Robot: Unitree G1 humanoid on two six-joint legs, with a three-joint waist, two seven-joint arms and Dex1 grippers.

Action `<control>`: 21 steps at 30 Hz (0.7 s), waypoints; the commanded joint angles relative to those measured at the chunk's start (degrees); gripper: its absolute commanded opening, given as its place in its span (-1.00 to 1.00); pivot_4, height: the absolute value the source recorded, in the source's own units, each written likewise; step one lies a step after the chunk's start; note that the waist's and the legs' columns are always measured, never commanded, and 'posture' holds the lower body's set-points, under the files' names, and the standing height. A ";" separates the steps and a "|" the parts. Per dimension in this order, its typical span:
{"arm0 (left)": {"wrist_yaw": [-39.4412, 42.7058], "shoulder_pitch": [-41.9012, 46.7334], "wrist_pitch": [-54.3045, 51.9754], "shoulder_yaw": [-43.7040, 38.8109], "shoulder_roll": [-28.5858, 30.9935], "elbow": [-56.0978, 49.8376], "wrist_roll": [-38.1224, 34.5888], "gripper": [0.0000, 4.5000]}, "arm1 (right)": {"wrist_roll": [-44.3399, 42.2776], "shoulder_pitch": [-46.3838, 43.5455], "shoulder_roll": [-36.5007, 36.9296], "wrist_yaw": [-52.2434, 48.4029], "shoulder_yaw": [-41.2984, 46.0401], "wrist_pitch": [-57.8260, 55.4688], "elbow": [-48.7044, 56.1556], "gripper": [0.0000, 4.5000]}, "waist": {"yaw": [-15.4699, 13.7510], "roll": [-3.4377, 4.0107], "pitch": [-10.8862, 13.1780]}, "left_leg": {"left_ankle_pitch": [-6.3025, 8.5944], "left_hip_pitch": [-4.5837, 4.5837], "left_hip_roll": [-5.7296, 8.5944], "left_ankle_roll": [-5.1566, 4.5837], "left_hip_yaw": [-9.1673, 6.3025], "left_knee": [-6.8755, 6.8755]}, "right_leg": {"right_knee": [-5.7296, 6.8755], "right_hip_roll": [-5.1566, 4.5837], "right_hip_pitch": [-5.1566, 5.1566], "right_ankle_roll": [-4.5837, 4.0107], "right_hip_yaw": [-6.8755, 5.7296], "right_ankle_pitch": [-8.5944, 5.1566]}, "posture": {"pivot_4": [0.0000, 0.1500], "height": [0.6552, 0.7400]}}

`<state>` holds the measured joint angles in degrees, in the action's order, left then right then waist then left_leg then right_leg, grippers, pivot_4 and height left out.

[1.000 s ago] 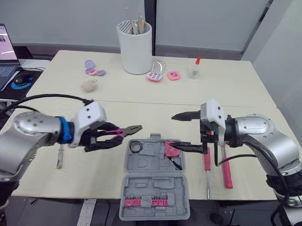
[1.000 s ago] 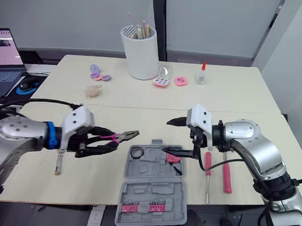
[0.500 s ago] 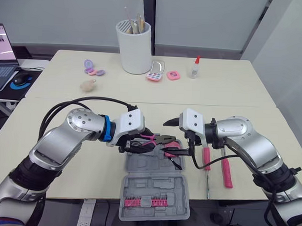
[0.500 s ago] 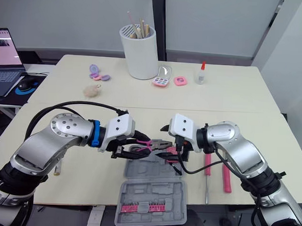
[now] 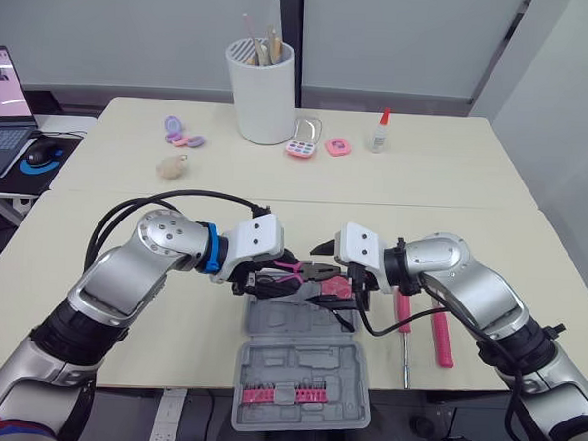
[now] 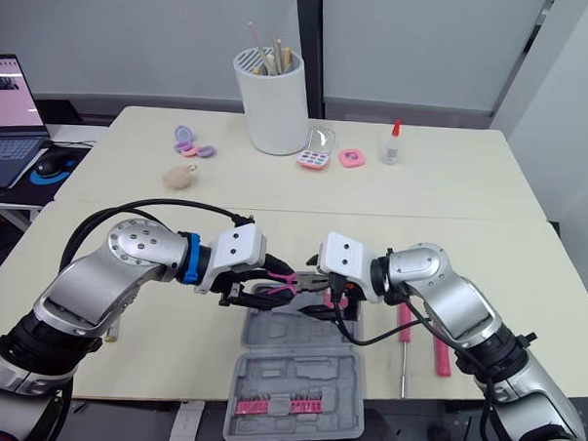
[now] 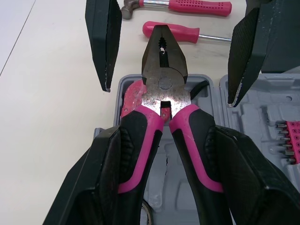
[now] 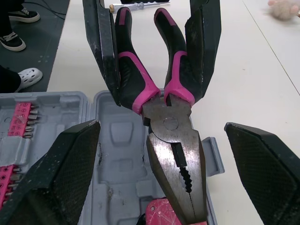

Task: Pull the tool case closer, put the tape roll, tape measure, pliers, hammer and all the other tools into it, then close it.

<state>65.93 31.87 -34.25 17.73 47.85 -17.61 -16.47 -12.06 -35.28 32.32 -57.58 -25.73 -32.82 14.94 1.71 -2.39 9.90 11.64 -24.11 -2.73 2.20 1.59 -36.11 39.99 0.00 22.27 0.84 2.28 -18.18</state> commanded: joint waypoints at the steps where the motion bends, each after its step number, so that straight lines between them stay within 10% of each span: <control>1: 0.04 0.52 1.91 -1.16 -0.72 -1.45 0.19 0.12 | 0.77 -0.81 -0.53 -0.76 0.10 1.94 0.57 0.83 | 0.00 0.00 0.00 | 0.00 0.00 0.00 0.00 0.00 0.00 | 0.00 0.00 0.00 0.00 0.00 0.00 | 1.00 1.00; 12: 0.35 -2.47 1.49 -1.18 0.13 -3.98 0.25 0.12 | 2.06 -0.81 -1.10 -3.31 -0.43 3.75 1.23 -0.41 | 0.00 0.00 0.00 | 0.00 0.00 0.00 0.00 -0.01 -0.01 | 0.01 0.00 -0.01 0.00 0.00 0.00 | 1.00 1.00; 19: 0.48 -3.99 1.91 -2.65 -0.18 -4.97 -0.65 0.12 | 2.71 -0.97 -1.10 -4.27 -0.50 4.02 1.31 -0.41 | 0.03 0.00 0.00 | 0.00 0.01 0.00 0.00 -0.01 -0.01 | 0.01 0.00 -0.01 0.00 -0.01 0.00 | 1.00 1.00; 21: 0.50 -5.12 2.92 -4.76 -0.16 -4.77 -1.68 0.45 | 3.28 -0.89 -0.64 -4.61 -0.51 4.35 1.18 -0.42 | 0.04 0.00 0.00 | 0.00 0.01 -0.01 0.00 -0.02 -0.01 | 0.01 0.00 -0.01 0.00 -0.01 0.00 | 1.00 1.00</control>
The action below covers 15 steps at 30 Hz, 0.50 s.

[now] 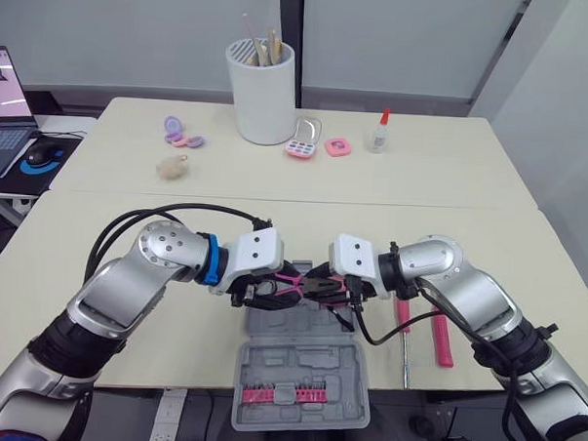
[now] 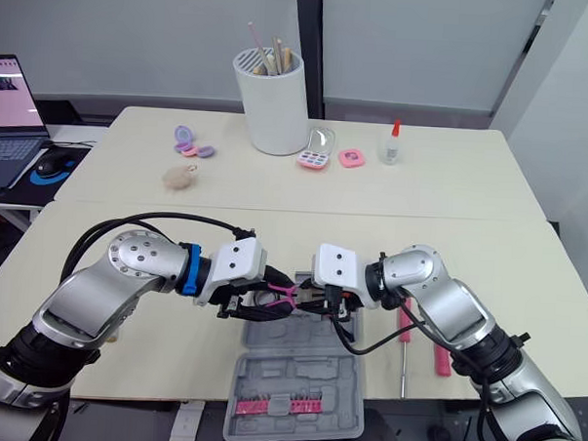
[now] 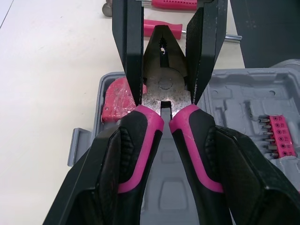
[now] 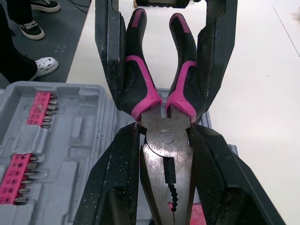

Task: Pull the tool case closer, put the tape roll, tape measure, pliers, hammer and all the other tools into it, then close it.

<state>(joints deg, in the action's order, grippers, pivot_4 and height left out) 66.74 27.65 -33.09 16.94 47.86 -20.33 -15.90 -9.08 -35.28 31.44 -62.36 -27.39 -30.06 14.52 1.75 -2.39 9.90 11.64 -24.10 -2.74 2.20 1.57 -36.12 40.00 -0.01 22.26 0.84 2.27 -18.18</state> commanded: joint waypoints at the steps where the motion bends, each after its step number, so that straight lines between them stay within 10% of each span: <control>1: 0.12 -1.90 2.81 -5.43 0.26 -1.90 -2.85 0.56 | 0.50 -0.76 0.52 0.01 1.21 1.65 1.63 -0.42 | 0.01 0.00 0.00 | 0.00 0.00 -0.01 0.00 0.00 0.00 | 0.00 0.00 0.00 0.00 -0.01 0.00 | 1.00 1.00; 4: 0.81 -5.93 4.06 -11.99 0.62 -2.08 -7.19 0.97 | 0.68 -0.06 1.23 -0.41 1.44 1.28 2.24 -0.43 | 0.07 0.00 0.00 | 0.00 0.01 -0.03 0.00 0.01 0.01 | 0.00 -0.01 0.01 0.00 0.00 0.00 | 1.00 1.00; 15: 11.79 -27.83 15.21 -35.51 6.43 -1.95 -15.30 1.00 | 6.98 1.10 2.76 0.48 -4.25 0.33 3.11 -0.43 | 0.06 0.03 0.02 | 0.00 0.12 -0.10 0.00 0.00 0.02 | 0.01 -0.19 -0.05 -0.02 -0.04 0.00 | 1.00 1.00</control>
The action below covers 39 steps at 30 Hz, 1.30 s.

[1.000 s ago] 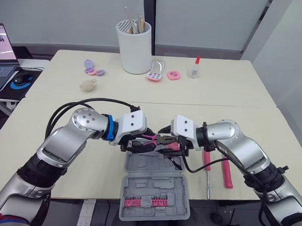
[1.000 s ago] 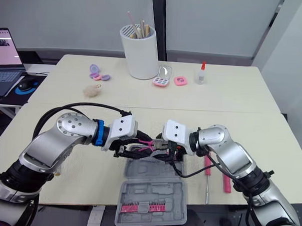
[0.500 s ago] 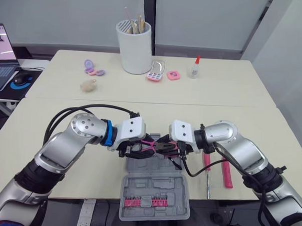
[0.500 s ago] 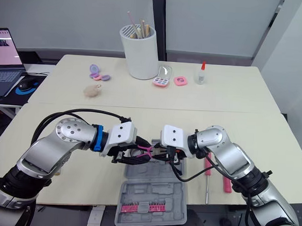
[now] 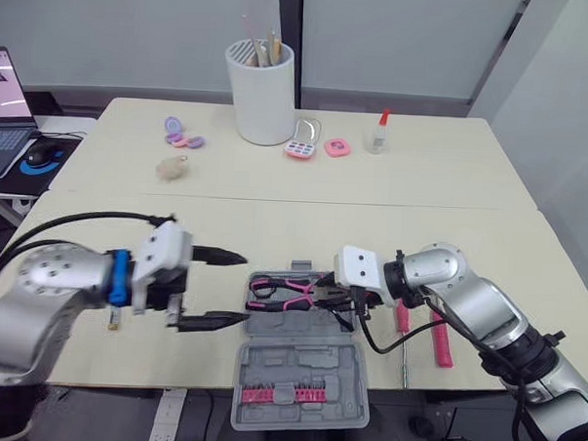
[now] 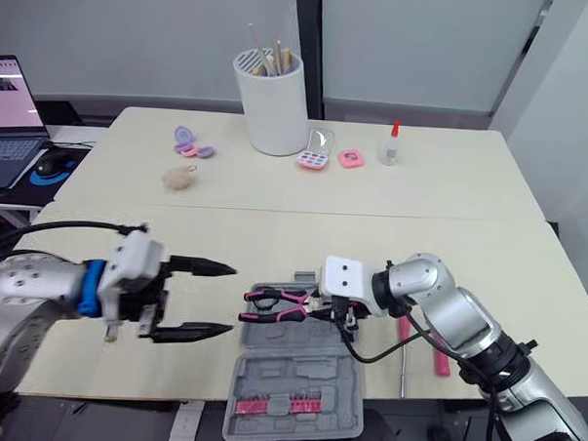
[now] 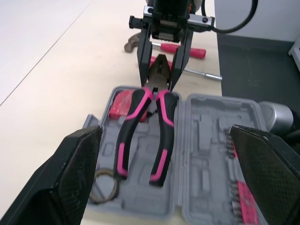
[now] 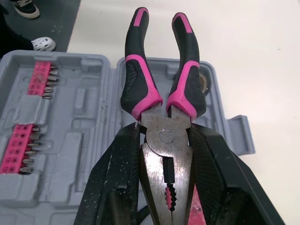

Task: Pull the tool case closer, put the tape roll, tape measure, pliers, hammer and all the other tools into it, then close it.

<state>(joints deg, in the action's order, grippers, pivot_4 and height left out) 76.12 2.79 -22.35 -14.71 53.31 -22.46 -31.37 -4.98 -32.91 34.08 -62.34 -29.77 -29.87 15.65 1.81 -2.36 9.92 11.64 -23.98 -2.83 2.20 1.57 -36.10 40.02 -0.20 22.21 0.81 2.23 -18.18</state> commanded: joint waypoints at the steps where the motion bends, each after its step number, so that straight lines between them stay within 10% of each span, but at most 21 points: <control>1: 2.99 -4.42 5.26 -4.67 1.25 0.67 0.29 1.00 | 4.05 -1.48 -0.07 0.82 -2.71 -0.06 1.53 -0.43 | 0.01 0.00 0.00 | 0.00 0.01 0.00 0.00 0.02 0.00 | 0.00 -0.01 0.00 0.00 0.01 0.00 | 1.00 1.00; 37: 1.48 -13.63 9.04 -6.38 2.93 -1.29 1.68 1.00 | 15.20 -1.90 -8.64 1.00 -11.02 -1.76 -11.18 -0.43 | 0.03 0.00 0.00 | 0.01 0.01 0.00 0.00 0.05 0.03 | 0.00 -0.03 0.03 -0.02 0.01 0.00 | 1.00 1.00; 39: 1.45 -13.74 9.09 -6.44 2.90 -1.40 1.66 1.00 | 14.83 -2.09 -8.55 0.76 -10.32 -1.35 -11.16 -0.10 | 0.03 0.00 -0.01 | 0.01 0.01 0.00 -0.01 0.06 0.03 | -0.01 -0.04 0.03 -0.02 0.02 0.00 | 1.00 1.00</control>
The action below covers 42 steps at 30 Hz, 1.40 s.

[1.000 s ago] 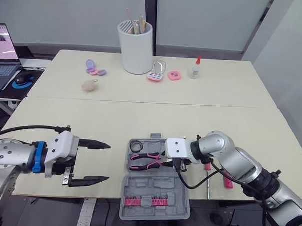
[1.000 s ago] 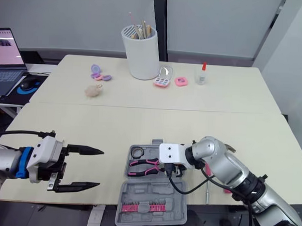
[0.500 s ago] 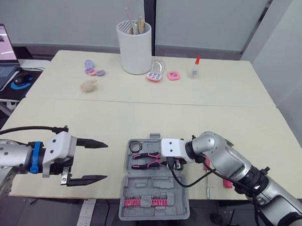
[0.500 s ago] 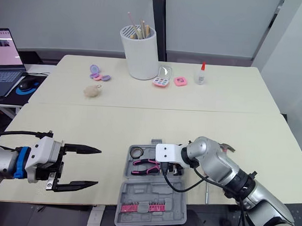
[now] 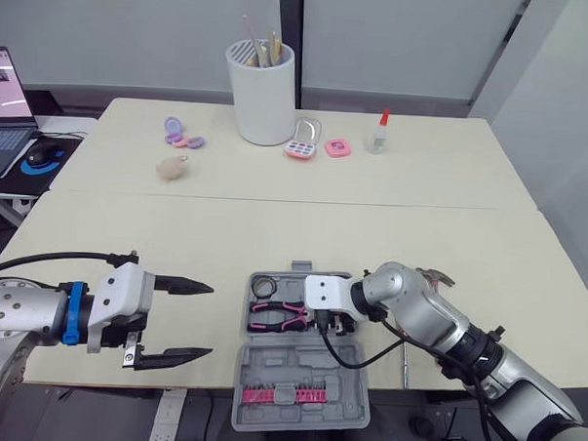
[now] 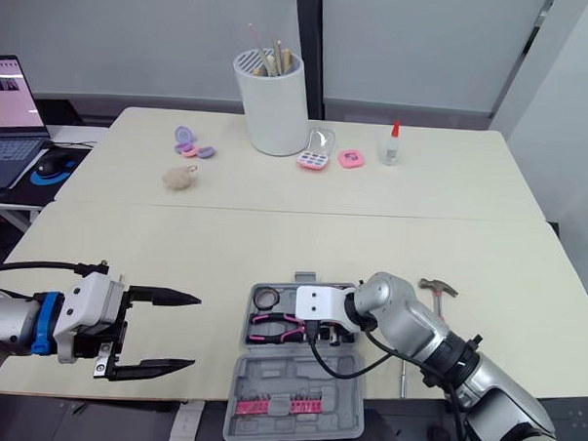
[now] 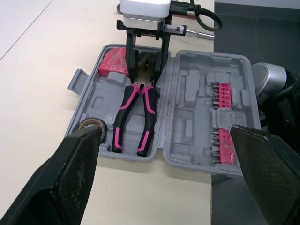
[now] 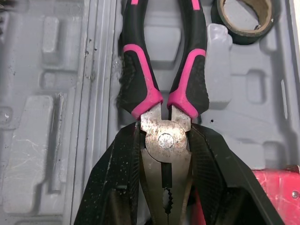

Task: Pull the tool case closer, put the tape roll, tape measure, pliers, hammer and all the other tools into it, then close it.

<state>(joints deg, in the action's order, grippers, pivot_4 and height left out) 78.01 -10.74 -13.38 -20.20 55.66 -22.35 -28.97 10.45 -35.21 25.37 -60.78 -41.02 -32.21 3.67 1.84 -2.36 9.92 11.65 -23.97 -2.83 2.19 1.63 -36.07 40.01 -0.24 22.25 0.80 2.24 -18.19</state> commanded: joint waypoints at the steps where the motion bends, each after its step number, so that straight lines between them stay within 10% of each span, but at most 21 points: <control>1: -0.45 -0.23 0.19 -0.90 0.53 -1.50 -0.68 1.00 | -0.97 0.01 0.23 -1.04 1.45 1.01 0.97 -0.01 | 0.00 0.00 0.00 | 0.00 0.00 0.00 0.00 0.00 0.00 | 0.00 0.00 0.00 0.00 0.00 0.00 | 1.00 1.00; 7: -0.53 0.63 0.72 -0.10 0.43 -0.73 -0.30 1.00 | -5.91 -1.66 0.09 -3.16 6.92 -0.20 3.11 0.69 | -0.01 0.00 0.00 | 0.00 0.00 -0.01 0.00 -0.02 0.00 | 0.00 0.00 0.00 0.00 -0.02 0.00 | 1.00 1.00; 14: -0.82 2.04 2.02 1.37 -0.12 0.34 0.08 1.00 | -13.02 2.78 -3.14 -0.41 15.44 11.98 1.03 0.69 | 0.00 -0.01 -0.01 | 0.00 0.00 -0.02 0.00 -0.03 0.01 | 0.00 0.01 -0.02 0.00 -0.03 0.00 | 1.00 1.00; 29: -1.09 1.80 2.96 2.04 -0.02 0.97 0.33 1.00 | -11.02 12.49 -8.22 5.69 14.47 26.57 -7.50 -0.99 | 0.01 0.00 0.00 | 0.00 0.04 -0.09 0.01 0.02 0.01 | 0.01 0.09 -0.03 0.00 0.02 0.00 | 1.00 1.00; 42: -2.06 2.44 3.33 3.11 -0.46 1.33 0.88 1.00 | -3.67 12.45 -9.04 9.10 11.19 31.54 -23.70 -0.99 | 0.05 -0.01 -0.07 | 0.00 0.17 -0.12 0.00 0.03 0.02 | 0.01 0.10 -0.11 -0.01 0.04 0.00 | 1.00 1.00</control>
<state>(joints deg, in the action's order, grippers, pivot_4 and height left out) 76.43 -8.54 -10.69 -16.94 55.37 -20.35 -27.93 4.16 -23.56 15.65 -52.40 -28.72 -0.21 -16.18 1.89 -2.38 9.85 11.65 -23.77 -2.96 2.20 1.64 -36.05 40.03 -0.12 22.10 0.79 2.26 -18.19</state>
